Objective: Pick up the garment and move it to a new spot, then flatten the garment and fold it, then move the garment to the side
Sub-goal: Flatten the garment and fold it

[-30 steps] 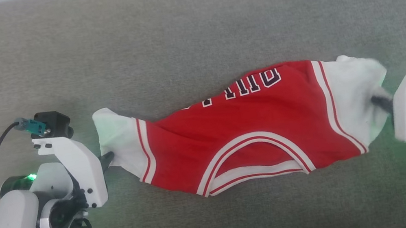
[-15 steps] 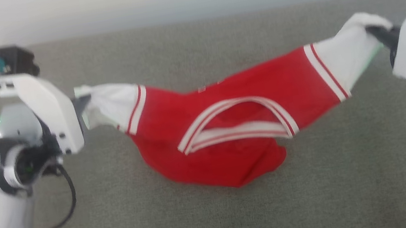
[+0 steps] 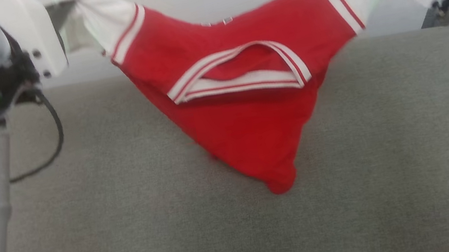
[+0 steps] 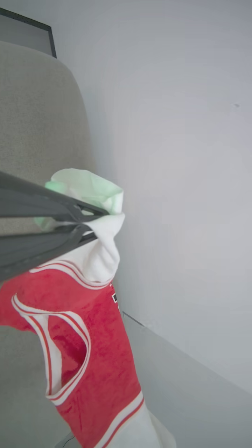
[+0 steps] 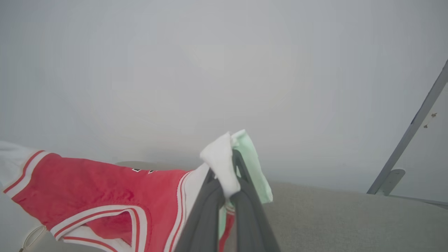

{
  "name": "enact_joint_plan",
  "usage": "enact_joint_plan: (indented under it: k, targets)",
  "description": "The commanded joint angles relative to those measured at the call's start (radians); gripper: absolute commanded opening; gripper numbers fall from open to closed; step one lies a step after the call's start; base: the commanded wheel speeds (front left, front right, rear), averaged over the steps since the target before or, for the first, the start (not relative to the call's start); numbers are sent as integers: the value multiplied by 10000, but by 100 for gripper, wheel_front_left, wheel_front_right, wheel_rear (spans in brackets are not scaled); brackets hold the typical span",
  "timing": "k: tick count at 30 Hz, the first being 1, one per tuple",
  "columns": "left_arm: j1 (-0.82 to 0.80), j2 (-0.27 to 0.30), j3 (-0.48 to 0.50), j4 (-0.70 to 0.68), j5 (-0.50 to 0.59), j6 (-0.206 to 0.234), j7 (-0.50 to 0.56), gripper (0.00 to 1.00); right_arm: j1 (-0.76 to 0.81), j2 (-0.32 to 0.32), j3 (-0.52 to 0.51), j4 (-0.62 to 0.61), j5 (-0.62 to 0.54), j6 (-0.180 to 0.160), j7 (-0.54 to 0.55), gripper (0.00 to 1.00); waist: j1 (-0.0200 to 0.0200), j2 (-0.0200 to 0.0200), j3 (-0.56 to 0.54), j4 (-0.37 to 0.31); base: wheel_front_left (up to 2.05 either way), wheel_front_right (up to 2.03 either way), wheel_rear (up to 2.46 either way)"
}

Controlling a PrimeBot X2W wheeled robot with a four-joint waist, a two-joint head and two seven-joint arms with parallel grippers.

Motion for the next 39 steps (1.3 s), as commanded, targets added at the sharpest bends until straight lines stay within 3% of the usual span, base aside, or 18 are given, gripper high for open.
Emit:
enact_joint_plan:
  k: [1,12,19,26,36,39]
  targets:
    - [-274,9,22,158,70,-54,-115,0,-217,16,9,105,-77,-3,-137,0,0,0,-80,-65,0,0,0]
    - [-1884,-34,36,1775,338,-465,-987,0,-1763,283,118,1598,-265,-3,-1069,0,0,0,-149,-264,0,0,0]
    - [-2591,-54,12,2475,535,-690,-1960,0,-2537,221,195,2294,-379,-3,-2106,0,0,0,458,-317,0,0,0]
    - [-4090,-229,-65,3384,1080,-928,-3990,0,-3889,-232,881,3136,-848,-3,-4624,0,0,0,1988,-344,0,0,0]
    - [-6414,-423,-371,4462,1801,-1147,-8504,0,-5990,-976,2298,4453,-2173,-5,-9628,0,0,0,3790,-323,0,0,0]
    - [-6576,-541,-536,4937,1688,-1154,-9345,0,-6288,-1126,2711,4907,-2545,-5,-10193,0,0,0,4008,-205,0,0,0]
